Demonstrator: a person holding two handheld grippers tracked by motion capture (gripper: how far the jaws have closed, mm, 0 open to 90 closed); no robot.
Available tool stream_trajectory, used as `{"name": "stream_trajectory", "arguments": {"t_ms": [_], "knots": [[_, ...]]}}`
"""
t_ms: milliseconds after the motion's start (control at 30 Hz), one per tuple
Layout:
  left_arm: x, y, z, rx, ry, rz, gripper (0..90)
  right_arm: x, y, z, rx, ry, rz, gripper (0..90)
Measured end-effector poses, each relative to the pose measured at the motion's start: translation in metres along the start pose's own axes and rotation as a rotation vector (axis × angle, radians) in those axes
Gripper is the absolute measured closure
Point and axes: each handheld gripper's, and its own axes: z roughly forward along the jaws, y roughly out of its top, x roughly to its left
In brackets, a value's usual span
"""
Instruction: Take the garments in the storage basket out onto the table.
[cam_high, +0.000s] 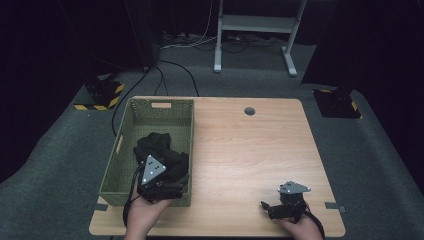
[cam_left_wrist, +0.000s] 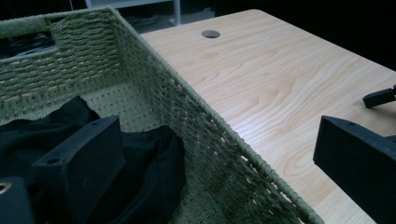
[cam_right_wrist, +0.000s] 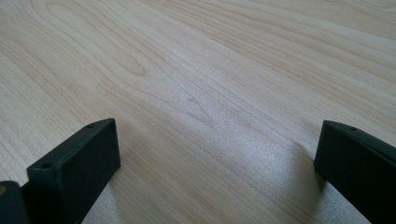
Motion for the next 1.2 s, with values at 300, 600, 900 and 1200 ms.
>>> {"name": "stream_trajectory", "arguments": {"t_ms": [300,600,900,1200], "knots": [[0.007,0.000,-0.002,-0.007,0.032,-0.013,2.1,0.000,0.000,0.000,0.000,0.000,0.000,0.0],[0.015,-0.001,0.003,0.003,0.069,-0.026,2.2,-0.001,0.000,0.000,-0.002,0.004,0.004,0.0],[0.018,0.006,0.005,0.033,0.085,-0.036,2.3,-0.001,0.000,-0.001,-0.004,0.011,0.012,0.0],[0.030,0.024,0.010,0.064,0.130,-0.035,2.2,-0.002,0.000,-0.001,-0.006,0.014,0.016,0.0]]}}
